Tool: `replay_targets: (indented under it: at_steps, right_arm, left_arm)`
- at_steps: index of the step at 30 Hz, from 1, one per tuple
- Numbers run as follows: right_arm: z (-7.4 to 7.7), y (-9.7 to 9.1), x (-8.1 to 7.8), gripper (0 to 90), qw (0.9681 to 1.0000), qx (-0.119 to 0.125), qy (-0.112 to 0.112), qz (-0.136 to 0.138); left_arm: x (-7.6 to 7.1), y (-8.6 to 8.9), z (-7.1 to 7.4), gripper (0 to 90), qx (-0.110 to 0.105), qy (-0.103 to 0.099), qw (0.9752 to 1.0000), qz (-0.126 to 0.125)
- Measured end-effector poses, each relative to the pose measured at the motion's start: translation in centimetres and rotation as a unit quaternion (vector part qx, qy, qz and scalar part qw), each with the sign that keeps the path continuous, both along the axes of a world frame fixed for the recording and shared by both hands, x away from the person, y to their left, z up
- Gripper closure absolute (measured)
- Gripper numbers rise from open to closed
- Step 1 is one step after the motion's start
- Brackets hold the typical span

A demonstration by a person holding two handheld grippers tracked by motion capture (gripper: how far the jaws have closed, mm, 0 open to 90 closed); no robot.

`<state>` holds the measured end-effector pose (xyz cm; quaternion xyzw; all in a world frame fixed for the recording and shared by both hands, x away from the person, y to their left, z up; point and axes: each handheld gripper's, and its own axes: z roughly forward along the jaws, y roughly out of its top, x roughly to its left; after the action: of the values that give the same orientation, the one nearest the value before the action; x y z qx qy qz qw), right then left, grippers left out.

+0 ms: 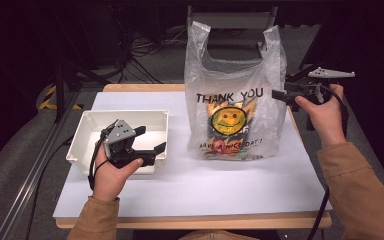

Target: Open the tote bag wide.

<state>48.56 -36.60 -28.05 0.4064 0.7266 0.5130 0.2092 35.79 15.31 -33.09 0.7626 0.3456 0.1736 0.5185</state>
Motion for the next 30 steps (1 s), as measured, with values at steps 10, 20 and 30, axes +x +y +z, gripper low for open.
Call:
replay_targets:
  at_steps: [10, 20, 30]
  right_arm:
    - [0.0, 1.2, 1.3, 29.9, 0.9998, 0.008, 0.010, 0.014]
    - [0.5, 2.0, 1.7, 65.0, 0.9988, -0.035, 0.016, 0.030]
    - [1.8, 1.9, -0.4, 90.0, 0.9959, -0.055, -0.016, 0.070]
  left_arm:
    - [0.1, 0.2, -0.2, 14.0, 0.005, 0.000, 1.0000, 0.000]
    - [0.0, 0.3, -0.3, 13.9, 0.005, 0.004, 1.0000, 0.000]
    - [0.1, 0.2, -0.2, 13.9, 0.001, 0.001, 1.0000, -0.004]
